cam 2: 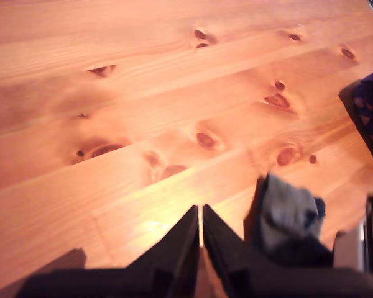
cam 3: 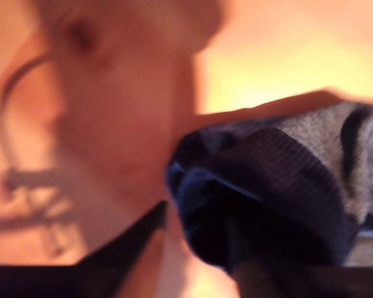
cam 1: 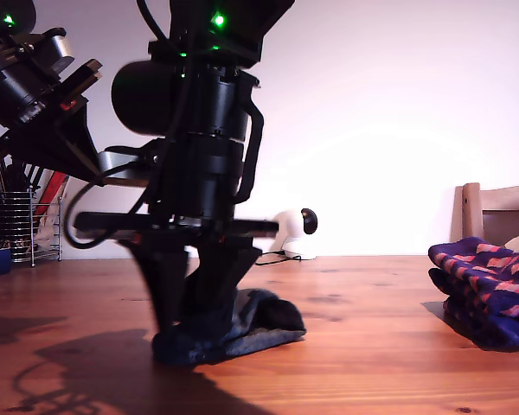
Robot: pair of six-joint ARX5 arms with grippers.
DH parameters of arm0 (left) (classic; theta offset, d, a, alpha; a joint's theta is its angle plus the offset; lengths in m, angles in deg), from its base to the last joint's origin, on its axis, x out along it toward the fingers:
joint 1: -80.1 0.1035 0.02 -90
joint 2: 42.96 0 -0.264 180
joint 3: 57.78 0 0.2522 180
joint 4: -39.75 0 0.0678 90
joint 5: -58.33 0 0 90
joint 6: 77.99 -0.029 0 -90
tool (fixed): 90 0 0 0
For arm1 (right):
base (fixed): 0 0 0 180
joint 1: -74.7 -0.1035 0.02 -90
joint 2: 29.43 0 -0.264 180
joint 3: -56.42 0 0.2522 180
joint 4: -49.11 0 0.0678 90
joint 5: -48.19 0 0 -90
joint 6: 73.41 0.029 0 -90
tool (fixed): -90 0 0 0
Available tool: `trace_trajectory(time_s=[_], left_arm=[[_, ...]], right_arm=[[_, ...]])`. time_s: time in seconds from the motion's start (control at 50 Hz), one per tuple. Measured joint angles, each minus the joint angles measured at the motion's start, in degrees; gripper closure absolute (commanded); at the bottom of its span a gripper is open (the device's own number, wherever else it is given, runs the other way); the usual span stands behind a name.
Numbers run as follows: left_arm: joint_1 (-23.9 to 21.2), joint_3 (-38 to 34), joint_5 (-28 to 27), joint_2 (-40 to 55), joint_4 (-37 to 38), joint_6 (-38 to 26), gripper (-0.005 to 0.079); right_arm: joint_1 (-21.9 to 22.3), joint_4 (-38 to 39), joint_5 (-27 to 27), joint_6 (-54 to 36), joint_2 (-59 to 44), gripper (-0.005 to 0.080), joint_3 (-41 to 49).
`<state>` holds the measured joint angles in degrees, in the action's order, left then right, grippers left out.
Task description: Fold the socks in front of you. After folding them, place them to the right side.
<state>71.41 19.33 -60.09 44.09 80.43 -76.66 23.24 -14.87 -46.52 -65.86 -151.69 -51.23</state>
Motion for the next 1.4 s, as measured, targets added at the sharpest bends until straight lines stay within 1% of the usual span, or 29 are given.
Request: trace_trajectory(time_s=[0.12, 0.22, 0.32, 0.56, 0.82, 0.9, 1.0, 1.08, 1.2, 1.24, 1.28, 1.36, 1.4], left_arm=[[0.2, 0.0, 0.0, 0.0, -1.2, 0.0, 0.0763], [0.5, 0.0, 0.0, 0.0, -1.6, 0.0, 0.0763], [0.9, 0.0, 0.0, 0.0, -1.6, 0.0, 0.0764], [1.6, 0.0, 0.0, 0.0, -1.7, 0.0, 0.0763], [1.6, 0.0, -0.2, 0.0, -1.8, 0.0, 0.0764], [1.6, 0.0, -0.6, 0.0, -1.3, 0.0, 0.0763], [1.6, 0.0, -1.1, 0.0, 0.0, -0.2, 0.0763], [1.6, 0.0, -1.1, 0.0, 1.0, -0.7, 0.0763], [1.6, 0.0, -1.2, 0.0, 2.0, -0.9, 0.0763], [1.3, 0.0, -1.5, 0.0, 2.1, -0.9, 0.0763], [1.1, 0.0, -1.7, 0.0, 2.1, -0.9, 0.0763], [0.0, 0.0, -2.3, 0.2, 2.3, -0.9, 0.0763], [-0.8, 0.0, -2.6, 0.6, 2.2, -0.9, 0.0763]], right_arm=[[0.0, -0.5, -3.8, 0.3, 0.0, 0.0392, 0.0], [0.0, -0.8, -5.0, 0.6, 0.0, 0.038, -0.1], [0.0, -2.4, -5.2, 0.7, 0.0, 0.0379, -1.1], [0.0, -6.0, -5.3, 0.8, 0.0, 0.0378, -7.4], [0.0, -10.8, -5.6, 1.4, 0.0, 0.0378, -7.8], [0.0, -12.9, -7.2, 1.4, 0.0, 0.0378, -8.3], [0.0, -15.5, -10.3, 1.0, 0.0, 0.0379, -11.6], [0.0, -17.9, -12.5, -1.5, 0.0, 0.0379, -15.6], [0.0, -21.5, -12.9, -3.9, 0.0, 0.0385, -20.4], [0.0, -22.8, -12.9, -5.3, 0.0, 0.0401, -21.4], [0.1, -24.1, -12.8, -6.6, 0.0, 0.0437, -22.0], [0.8, -26.0, -12.2, -8.3, 0.0, 0.0537, -22.6], [1.1, -26.7, -11.2, -8.9, 0.0, 0.0605, -22.6]])
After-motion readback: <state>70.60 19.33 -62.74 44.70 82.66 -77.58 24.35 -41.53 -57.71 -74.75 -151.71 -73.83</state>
